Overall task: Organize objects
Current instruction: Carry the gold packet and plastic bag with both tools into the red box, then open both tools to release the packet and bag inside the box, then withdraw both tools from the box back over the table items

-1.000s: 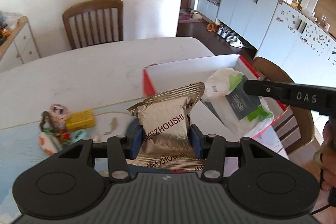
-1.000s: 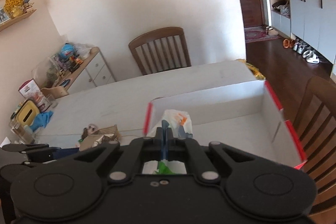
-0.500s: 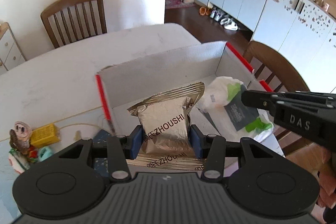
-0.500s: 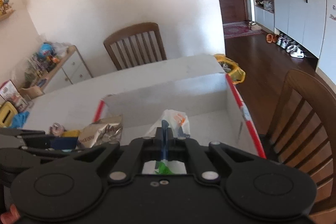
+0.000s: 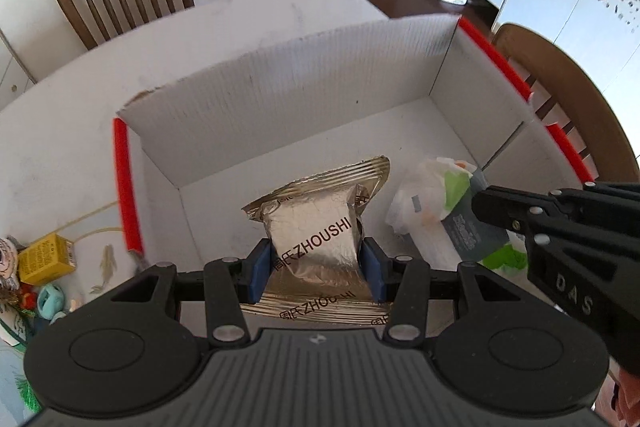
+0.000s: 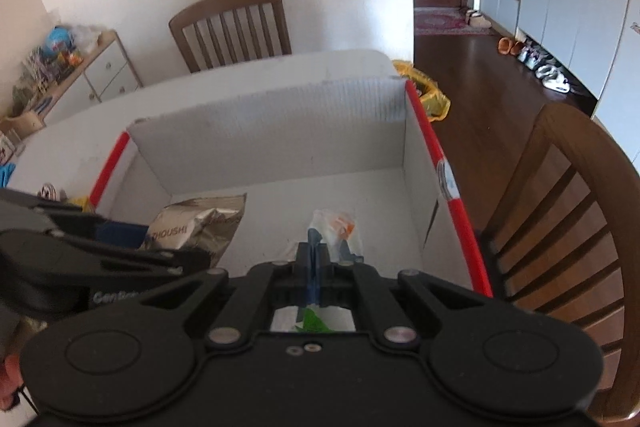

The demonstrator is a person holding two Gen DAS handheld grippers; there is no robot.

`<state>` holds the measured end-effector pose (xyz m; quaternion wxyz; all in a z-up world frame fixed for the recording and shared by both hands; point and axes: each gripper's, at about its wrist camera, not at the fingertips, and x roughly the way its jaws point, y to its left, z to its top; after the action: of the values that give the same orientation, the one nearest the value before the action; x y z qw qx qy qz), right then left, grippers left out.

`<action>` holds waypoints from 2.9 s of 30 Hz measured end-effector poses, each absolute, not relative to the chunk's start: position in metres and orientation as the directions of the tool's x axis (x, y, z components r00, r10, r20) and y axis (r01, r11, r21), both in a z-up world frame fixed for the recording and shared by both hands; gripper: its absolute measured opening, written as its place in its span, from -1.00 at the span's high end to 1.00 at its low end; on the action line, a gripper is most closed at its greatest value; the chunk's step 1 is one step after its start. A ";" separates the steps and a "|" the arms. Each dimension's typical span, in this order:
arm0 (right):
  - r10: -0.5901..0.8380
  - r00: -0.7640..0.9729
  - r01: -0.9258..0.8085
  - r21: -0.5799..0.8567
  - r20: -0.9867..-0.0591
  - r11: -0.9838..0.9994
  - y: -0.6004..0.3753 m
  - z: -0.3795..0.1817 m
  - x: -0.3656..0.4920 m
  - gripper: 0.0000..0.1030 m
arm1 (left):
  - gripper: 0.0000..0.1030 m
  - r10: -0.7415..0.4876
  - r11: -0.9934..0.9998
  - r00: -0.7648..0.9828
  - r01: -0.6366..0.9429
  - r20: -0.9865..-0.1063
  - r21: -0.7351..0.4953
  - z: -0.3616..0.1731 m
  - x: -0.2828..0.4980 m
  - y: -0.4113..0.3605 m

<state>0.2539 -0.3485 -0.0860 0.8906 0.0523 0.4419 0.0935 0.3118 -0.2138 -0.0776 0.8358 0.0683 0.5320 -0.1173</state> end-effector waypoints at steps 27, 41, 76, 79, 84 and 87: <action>0.246 0.488 -0.212 0.160 -0.837 0.964 -0.347 -0.107 0.267 0.81 | 0.03 -0.104 0.951 0.312 0.308 -0.944 -0.003 -0.104 0.326 -0.228; 0.241 0.558 -0.196 0.157 -0.794 0.968 -0.355 -0.084 0.251 0.31 | -0.04 -0.130 0.941 0.433 0.338 -0.892 0.026 -0.066 0.301 -0.224; 0.357 0.641 -0.296 0.210 -0.680 0.932 -0.278 -0.021 0.168 -0.60 | -0.47 -0.246 0.952 0.622 0.299 -0.744 -0.065 -0.013 0.186 -0.097; 0.367 0.633 -0.311 0.210 -0.682 0.927 -0.262 -0.022 0.162 -0.60 | -0.47 -0.255 0.952 0.606 0.294 -0.754 -0.086 -0.015 0.178 -0.078; 0.378 0.620 -0.343 0.196 -0.687 0.919 -0.230 -0.025 0.152 -0.60 | -0.50 -0.238 0.963 0.610 0.251 -0.756 -0.100 -0.017 0.164 -0.045; 0.383 0.615 -0.363 0.183 -0.689 0.913 -0.213 -0.027 0.145 -0.60 | -0.60 -0.243 0.965 0.602 0.233 -0.760 -0.123 -0.021 0.158 -0.024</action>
<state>0.1454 -0.2130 -0.0270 0.8986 0.0128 0.3864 0.2076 0.1584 -0.0244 -0.0207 0.8951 -0.0057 0.4255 -0.1330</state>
